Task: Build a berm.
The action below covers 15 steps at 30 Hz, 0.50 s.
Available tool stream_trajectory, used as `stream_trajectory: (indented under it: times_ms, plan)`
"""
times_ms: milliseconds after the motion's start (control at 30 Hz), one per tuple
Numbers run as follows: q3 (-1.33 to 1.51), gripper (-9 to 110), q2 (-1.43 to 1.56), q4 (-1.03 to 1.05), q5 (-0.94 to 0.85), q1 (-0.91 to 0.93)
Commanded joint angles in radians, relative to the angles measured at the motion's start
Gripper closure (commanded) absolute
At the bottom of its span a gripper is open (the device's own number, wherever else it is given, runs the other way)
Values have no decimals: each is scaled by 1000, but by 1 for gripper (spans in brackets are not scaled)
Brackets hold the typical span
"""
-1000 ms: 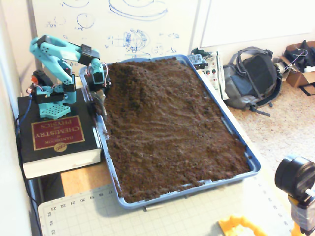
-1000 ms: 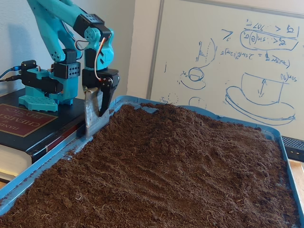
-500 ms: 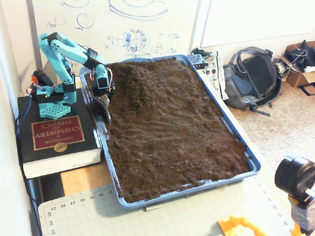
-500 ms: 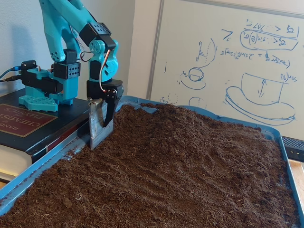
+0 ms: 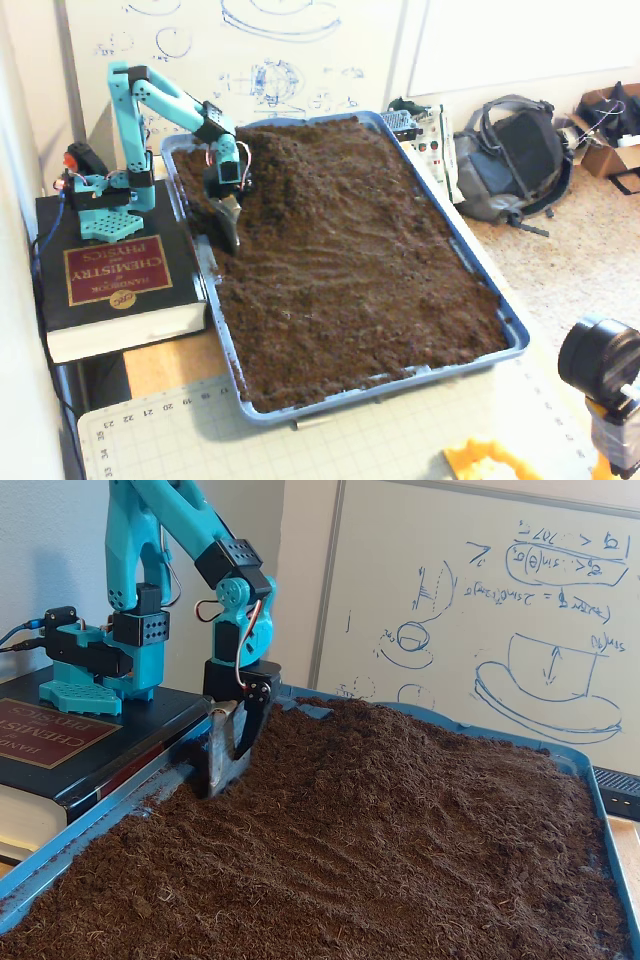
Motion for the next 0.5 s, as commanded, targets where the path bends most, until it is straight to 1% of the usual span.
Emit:
stream_trajectory:
  times_ms: [0, 267, 467]
  plan:
    - [-109, 101, 5, -11, 6, 11]
    - [-143, 101, -12, -11, 8, 14]
    - [-225, 101, -144, -11, -6, 60]
